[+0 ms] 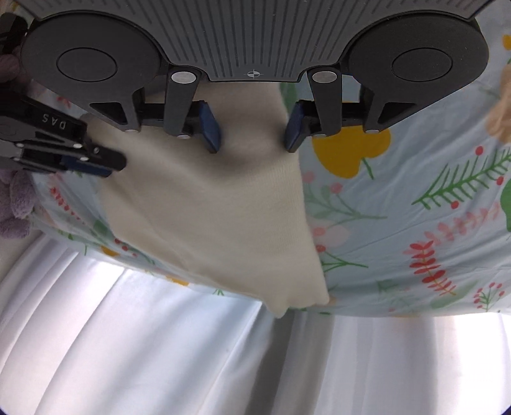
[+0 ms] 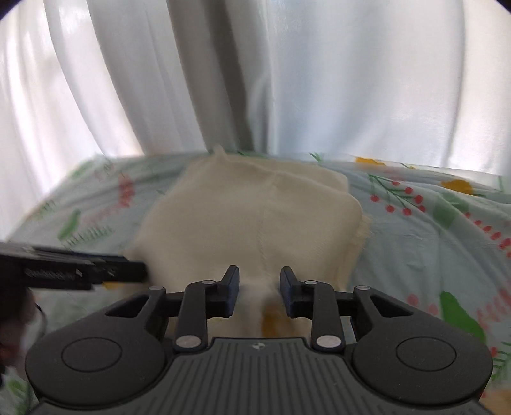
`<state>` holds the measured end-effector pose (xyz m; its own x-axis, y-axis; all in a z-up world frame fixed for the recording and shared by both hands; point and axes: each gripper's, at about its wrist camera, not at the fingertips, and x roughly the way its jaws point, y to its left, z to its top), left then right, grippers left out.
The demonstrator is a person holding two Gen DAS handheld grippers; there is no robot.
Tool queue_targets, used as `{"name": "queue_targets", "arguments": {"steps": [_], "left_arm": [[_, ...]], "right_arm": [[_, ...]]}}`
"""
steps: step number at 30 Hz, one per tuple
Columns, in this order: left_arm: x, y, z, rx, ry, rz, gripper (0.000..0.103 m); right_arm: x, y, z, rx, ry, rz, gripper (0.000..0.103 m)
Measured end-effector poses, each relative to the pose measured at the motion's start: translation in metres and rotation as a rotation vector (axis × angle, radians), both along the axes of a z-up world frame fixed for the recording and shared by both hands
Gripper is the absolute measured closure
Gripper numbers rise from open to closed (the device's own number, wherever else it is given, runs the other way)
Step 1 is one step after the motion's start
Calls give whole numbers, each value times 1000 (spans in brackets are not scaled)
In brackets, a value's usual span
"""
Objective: Fold small clothes
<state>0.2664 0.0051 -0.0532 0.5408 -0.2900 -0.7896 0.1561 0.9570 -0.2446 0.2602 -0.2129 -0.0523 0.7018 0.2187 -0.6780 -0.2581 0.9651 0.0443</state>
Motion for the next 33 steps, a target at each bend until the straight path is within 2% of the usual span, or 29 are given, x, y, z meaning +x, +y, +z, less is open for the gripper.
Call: {"name": "queue_targets", "arguments": {"steps": [3,11,13,18,21,22,25,28,33], "left_arm": [[1,1,-13,2,63,2,40],[-12,10,-7,26,77,21,40],[-17,13,1,32,75,32,47],[-16,16,28,-53,21,60,45],[-7,3,28,24,-17,90,43],[-2,-3,23,65,-5,99,43],[4,-11,10,109,14,83,39],[1,-17,6,180,-21,74,27],[-16,-20,7,243,29,28,27]], "right_arm": [[-3,1,0,-49,-18,-4,81],[-14,13,7,-145,-29,26,81],[-19,17,13,-142,-47,20,81],[-32,28,26,-149,-129,85,81],[-24,35,12,-270,-124,57,81],[-19,34,5,-302,-109,50,80],[-17,32,-6,-316,-99,59,74],[-18,34,-9,-345,-102,70,73],[-28,35,-1,-353,-85,58,71]]}}
